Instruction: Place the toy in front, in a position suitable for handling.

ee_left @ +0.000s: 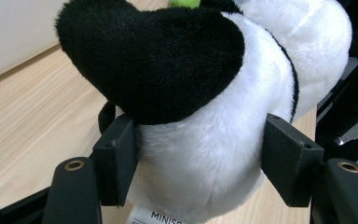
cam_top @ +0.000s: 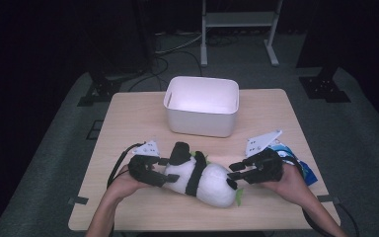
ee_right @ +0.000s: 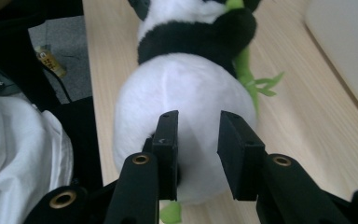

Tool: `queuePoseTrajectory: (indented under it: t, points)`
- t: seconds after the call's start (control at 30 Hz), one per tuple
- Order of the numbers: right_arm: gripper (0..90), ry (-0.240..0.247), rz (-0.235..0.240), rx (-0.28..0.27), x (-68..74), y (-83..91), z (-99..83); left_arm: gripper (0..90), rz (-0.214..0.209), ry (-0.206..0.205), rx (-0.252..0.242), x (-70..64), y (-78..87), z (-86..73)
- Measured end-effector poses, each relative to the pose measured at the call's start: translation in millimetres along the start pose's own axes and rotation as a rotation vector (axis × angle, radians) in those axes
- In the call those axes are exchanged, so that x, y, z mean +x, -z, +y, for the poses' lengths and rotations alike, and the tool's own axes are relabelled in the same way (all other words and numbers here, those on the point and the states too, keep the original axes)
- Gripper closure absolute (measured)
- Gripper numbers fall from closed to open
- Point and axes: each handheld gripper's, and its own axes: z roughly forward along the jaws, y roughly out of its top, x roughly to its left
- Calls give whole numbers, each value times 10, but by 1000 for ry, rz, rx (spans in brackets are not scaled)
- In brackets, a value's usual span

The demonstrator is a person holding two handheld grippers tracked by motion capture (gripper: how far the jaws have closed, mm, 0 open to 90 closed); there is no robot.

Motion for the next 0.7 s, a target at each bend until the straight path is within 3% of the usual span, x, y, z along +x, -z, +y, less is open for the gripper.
queuePoseTrajectory:
  t: [0.3,0.47,0.7]
  points:
    - [666,41,30,28,112,-156,140,330,6,1,-1,-17,-12,16]
    - [677,65,12,64,111,-229,190,329,7,5,0,-21,-13,18]
    - [692,58,-7,90,55,-259,184,326,9,1,11,-49,-12,41]
